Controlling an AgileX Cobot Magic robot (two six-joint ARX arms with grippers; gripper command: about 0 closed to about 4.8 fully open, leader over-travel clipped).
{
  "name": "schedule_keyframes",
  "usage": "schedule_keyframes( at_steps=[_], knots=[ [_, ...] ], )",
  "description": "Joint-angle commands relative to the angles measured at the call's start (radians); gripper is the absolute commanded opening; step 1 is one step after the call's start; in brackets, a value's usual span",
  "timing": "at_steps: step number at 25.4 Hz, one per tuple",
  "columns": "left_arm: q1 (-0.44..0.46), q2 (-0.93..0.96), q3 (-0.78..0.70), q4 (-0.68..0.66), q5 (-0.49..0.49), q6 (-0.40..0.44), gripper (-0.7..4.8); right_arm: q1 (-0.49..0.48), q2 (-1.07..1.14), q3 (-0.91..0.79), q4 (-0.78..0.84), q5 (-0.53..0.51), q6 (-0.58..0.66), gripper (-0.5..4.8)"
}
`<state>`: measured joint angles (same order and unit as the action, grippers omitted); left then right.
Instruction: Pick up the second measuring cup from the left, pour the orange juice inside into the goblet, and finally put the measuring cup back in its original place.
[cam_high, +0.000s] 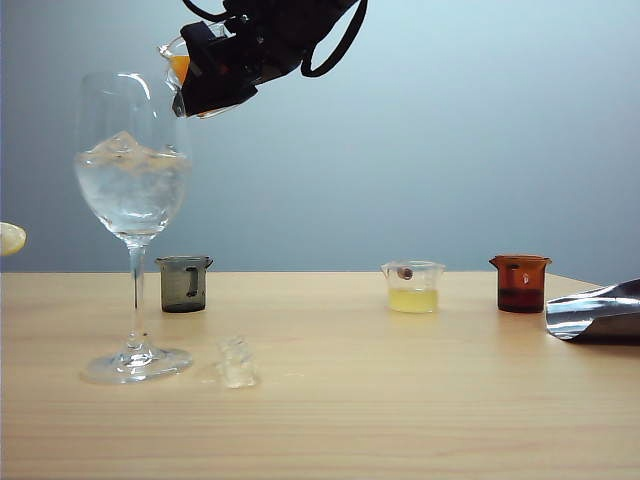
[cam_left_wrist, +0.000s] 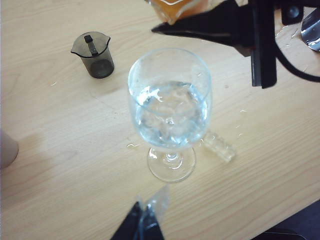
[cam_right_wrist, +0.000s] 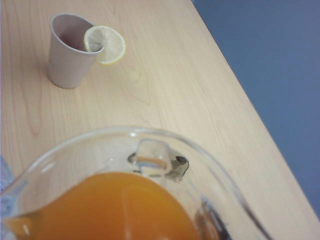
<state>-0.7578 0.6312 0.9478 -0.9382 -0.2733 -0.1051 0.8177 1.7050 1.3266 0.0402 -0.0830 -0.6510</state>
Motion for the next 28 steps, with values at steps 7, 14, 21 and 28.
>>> schedule_keyframes(
  at_steps=[7,14,21,28],
  knots=[
    [-0.001,0.002,0.005,0.02,-0.067,0.072,-0.05,0.001,-0.01,0.008,0.047,-0.001,-0.091,1.87],
    [-0.001,0.007,0.004,0.02,-0.067,0.072,-0.05,0.021,-0.01,0.01,0.047,0.008,-0.167,1.87],
    [-0.001,0.007,0.004,0.019,-0.067,0.072,-0.05,0.04,-0.01,0.01,0.05,0.064,-0.201,1.87],
    [-0.001,0.007,0.004,0.019,-0.067,0.072,-0.05,0.048,-0.01,0.01,0.06,0.066,-0.272,1.87]
  ],
)
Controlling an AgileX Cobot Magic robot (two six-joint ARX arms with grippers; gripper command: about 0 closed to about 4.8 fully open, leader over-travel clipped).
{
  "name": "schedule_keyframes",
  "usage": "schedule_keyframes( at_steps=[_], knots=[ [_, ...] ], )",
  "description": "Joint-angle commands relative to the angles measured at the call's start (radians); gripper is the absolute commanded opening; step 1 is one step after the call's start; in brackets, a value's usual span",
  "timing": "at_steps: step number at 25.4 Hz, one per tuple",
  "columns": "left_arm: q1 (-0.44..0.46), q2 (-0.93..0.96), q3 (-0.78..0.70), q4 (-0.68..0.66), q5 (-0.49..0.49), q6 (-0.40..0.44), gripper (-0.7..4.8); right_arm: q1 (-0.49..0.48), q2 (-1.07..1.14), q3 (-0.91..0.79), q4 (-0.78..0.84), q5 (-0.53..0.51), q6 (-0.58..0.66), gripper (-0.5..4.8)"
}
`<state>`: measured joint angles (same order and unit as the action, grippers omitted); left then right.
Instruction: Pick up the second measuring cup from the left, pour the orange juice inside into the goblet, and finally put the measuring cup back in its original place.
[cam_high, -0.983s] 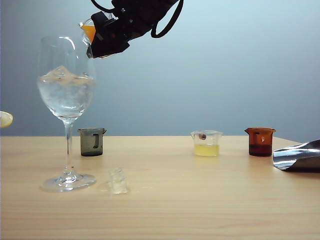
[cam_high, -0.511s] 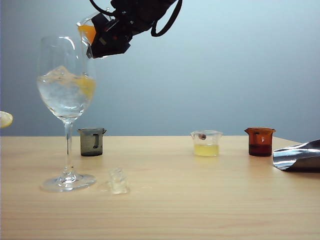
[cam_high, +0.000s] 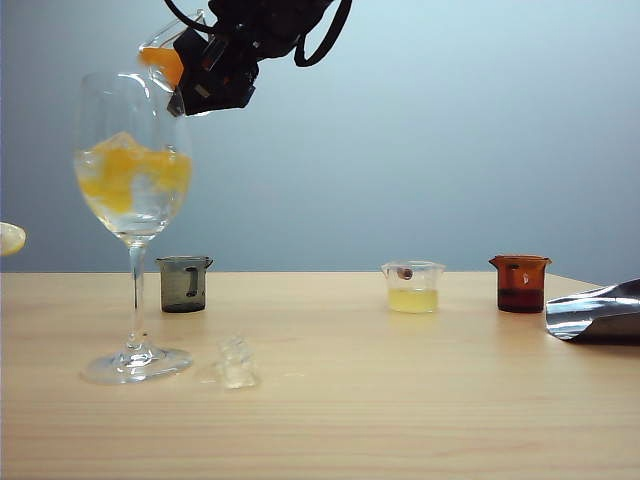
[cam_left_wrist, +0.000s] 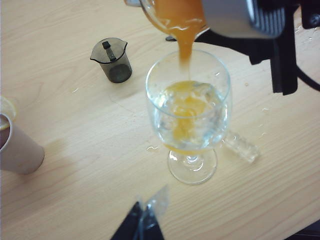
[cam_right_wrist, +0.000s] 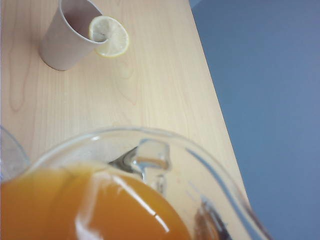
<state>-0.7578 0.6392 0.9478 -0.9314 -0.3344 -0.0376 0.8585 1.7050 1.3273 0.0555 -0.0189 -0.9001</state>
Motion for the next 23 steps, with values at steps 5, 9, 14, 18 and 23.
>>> schedule_keyframes(
  at_steps=[5,9,14,18,23],
  knots=[
    [-0.001,-0.001,0.004,0.012,-0.006,0.004,-0.05,0.01,-0.01,0.009,0.057,0.002,-0.025,1.87],
    [-0.001,-0.001,0.004,0.012,-0.006,0.004,-0.05,0.01,-0.01,0.009,0.058,0.042,-0.043,1.87],
    [-0.001,-0.001,0.004,0.012,-0.006,0.004,-0.05,0.011,-0.023,0.009,0.033,0.046,-0.047,1.52],
    [-0.001,-0.001,0.004,0.012,-0.006,0.004,-0.05,0.01,-0.039,0.009,0.002,0.045,-0.047,1.52],
    [-0.001,-0.001,0.004,0.013,-0.006,0.004,-0.05,0.015,-0.053,0.009,-0.019,0.043,-0.047,1.52]
  ],
)
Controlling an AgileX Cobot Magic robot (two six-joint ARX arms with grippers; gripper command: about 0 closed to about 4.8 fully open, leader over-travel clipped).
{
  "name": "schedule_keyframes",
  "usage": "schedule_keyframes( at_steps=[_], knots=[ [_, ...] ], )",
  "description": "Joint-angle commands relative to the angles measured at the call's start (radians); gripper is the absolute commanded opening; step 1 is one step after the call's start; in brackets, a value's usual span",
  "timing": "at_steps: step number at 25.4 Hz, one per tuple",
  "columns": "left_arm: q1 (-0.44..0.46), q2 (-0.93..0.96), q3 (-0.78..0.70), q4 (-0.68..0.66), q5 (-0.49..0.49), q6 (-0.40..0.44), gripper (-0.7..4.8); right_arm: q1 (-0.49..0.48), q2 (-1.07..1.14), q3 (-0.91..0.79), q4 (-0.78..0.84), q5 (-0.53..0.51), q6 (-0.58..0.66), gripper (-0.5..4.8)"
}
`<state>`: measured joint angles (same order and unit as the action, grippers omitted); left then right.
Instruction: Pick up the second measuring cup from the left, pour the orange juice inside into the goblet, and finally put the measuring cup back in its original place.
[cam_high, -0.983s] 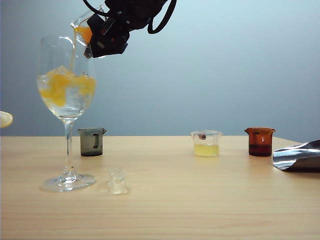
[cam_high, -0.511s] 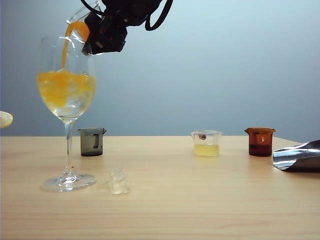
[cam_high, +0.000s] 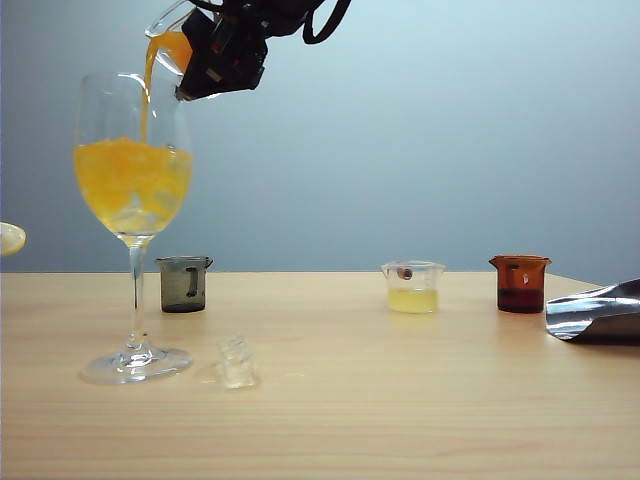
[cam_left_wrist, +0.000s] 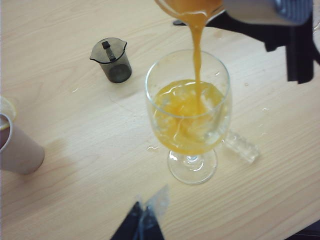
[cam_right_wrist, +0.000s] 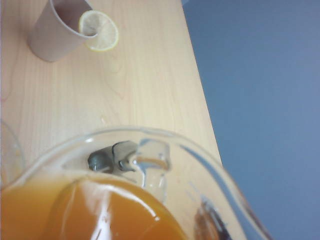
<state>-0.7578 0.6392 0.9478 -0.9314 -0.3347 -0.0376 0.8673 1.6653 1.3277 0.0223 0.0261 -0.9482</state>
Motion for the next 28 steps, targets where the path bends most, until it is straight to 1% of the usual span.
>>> schedule_keyframes(
  at_steps=[1,15,18,23,28],
  knots=[
    [-0.001,-0.001,0.004,0.013,-0.006,0.004,-0.05,0.012,-0.013,0.008,0.013,-0.002,-0.003,1.52],
    [-0.001,-0.001,0.004,0.013,-0.006,0.003,-0.05,0.021,-0.013,0.009,0.012,0.007,-0.132,1.52],
    [-0.001,-0.001,0.004,0.013,-0.005,0.003,-0.05,0.027,-0.013,0.009,0.016,0.031,-0.156,1.52],
    [-0.001,-0.002,0.004,0.012,-0.005,0.004,-0.05,0.027,-0.013,0.009,0.044,0.057,-0.158,1.52],
    [-0.001,-0.002,0.004,0.012,-0.005,0.004,-0.05,0.027,-0.013,0.009,0.067,0.066,-0.209,1.52]
  ],
)
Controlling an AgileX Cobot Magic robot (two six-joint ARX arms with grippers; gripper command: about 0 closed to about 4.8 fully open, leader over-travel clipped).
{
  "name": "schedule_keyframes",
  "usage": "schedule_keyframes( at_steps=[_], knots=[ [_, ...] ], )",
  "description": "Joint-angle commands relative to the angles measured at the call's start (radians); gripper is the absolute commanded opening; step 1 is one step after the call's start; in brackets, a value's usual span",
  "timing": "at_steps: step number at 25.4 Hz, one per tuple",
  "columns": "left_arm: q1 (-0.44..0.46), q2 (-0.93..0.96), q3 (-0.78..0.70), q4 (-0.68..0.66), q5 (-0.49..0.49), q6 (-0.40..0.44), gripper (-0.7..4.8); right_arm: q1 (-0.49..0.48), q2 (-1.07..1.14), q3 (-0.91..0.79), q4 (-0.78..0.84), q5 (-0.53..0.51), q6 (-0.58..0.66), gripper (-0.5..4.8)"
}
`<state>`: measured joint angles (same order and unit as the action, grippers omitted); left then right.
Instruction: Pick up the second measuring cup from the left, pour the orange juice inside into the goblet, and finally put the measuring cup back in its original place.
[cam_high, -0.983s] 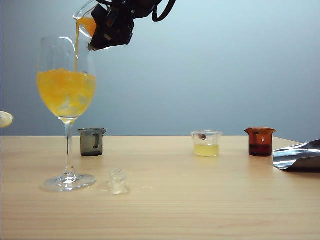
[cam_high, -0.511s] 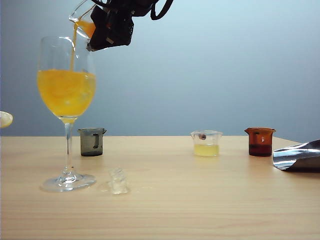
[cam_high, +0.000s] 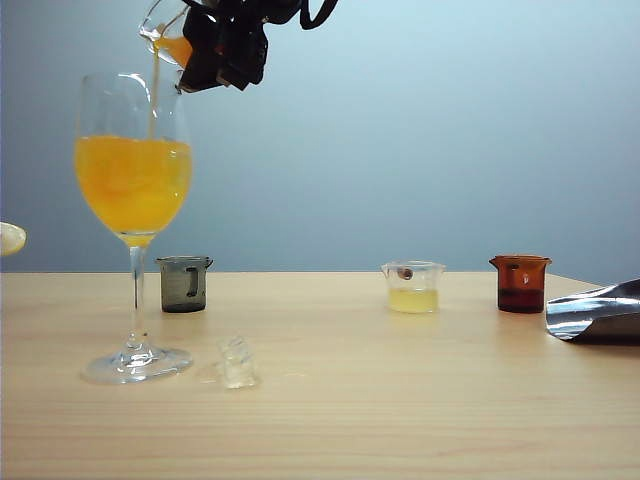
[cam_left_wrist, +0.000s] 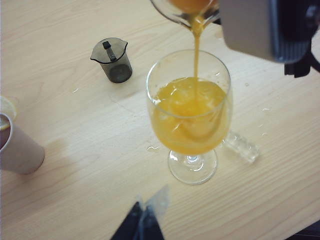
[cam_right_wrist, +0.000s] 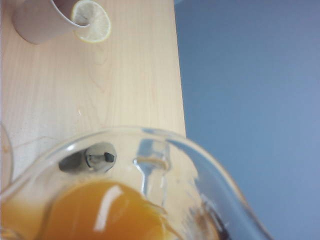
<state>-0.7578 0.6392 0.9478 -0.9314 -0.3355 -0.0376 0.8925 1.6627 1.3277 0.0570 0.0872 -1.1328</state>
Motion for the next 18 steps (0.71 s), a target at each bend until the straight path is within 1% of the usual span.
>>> schedule_keyframes(
  at_steps=[1,5,8,15,18],
  knots=[
    [-0.001,-0.002,0.004,0.012,-0.004,0.004,-0.05,0.001,-0.011,0.009,0.032,0.005,-0.024,1.52],
    [-0.001,-0.002,0.004,0.011,-0.005,0.004,-0.05,0.001,-0.011,0.009,0.038,0.005,-0.028,1.52],
    [-0.001,-0.001,0.004,0.011,-0.005,0.004,-0.05,0.002,-0.011,0.009,0.061,0.005,-0.079,1.52],
    [-0.001,-0.001,0.004,0.003,-0.005,0.004,-0.05,0.001,-0.011,0.009,0.109,0.008,-0.116,1.52],
    [-0.001,-0.001,0.004,0.003,-0.005,0.004,-0.05,0.001,-0.011,0.009,0.119,0.008,-0.177,1.52]
  ],
)
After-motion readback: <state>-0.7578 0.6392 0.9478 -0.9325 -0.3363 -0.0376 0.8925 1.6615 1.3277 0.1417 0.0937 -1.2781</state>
